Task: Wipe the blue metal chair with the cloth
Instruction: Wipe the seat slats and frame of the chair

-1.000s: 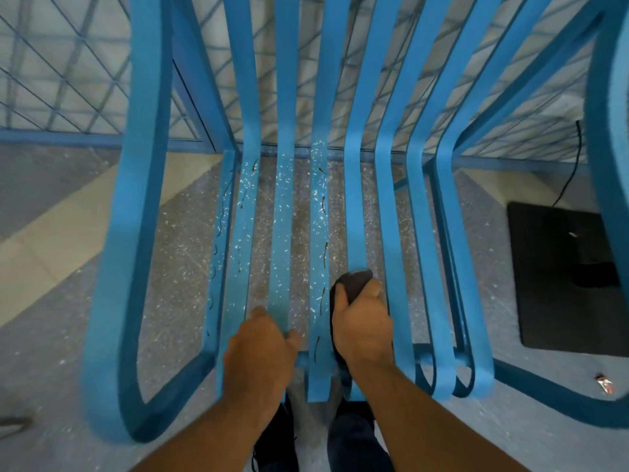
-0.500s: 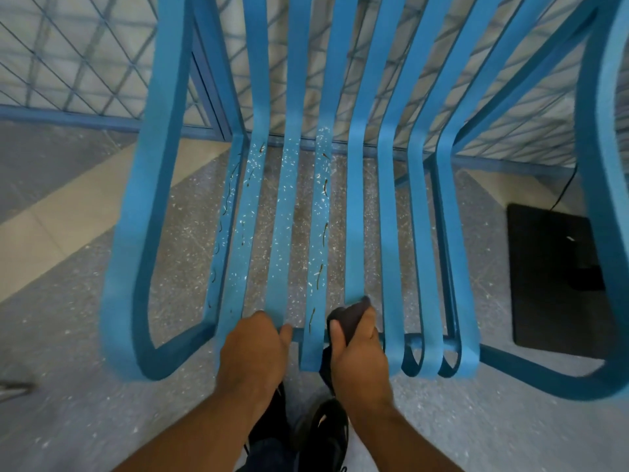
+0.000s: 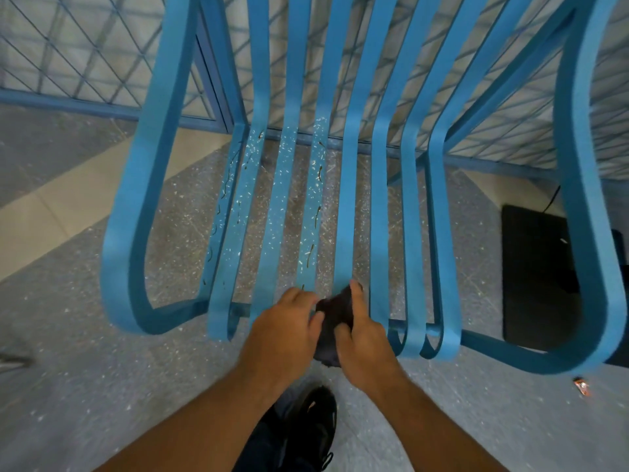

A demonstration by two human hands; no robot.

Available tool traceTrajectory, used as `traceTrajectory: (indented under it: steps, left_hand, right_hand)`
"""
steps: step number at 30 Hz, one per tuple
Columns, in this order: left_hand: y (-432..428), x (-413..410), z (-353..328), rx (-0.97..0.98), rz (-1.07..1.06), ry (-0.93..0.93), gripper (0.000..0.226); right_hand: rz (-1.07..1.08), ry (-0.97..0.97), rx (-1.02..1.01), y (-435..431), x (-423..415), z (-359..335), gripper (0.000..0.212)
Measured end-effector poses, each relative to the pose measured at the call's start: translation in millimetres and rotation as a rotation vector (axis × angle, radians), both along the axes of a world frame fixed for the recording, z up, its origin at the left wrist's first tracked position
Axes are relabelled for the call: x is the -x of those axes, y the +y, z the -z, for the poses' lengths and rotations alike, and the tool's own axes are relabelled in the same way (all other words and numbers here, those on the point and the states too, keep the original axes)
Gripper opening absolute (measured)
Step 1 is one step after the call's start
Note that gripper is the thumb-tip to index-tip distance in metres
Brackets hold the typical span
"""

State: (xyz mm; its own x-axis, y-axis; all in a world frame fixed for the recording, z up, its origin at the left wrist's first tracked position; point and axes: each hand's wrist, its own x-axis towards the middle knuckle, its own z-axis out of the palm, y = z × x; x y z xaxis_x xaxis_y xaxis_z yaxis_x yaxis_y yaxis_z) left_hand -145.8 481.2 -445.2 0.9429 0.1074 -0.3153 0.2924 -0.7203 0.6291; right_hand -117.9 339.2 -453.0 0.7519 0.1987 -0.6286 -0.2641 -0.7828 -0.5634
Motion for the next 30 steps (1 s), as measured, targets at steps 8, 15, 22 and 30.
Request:
traceTrajectory:
  steps: [8,15,22,30]
  left_hand:
    - [-23.5,-30.3,30.5,-0.146,0.101,0.229,0.026]
    - [-15.2,-3.1,9.1,-0.056,0.200,0.023,0.020]
    - [-1.0,33.6,-22.9,0.180,0.035,0.112,0.017]
    - [29.9,16.1,-33.5,0.094,0.032,0.136,0.014]
  right_hand:
    - [-0.098,-0.083,0.062,-12.0,-20.2,-4.7,0.013]
    - [-0.116,-0.289,0.071,-16.8,-1.5,-13.5,0.013]
    - [-0.011,-0.256,-0.006,-12.1,32.0,-38.5,0.018]
    - [0.260,-0.069,-0.058,26.0,21.3,-46.7,0.018]
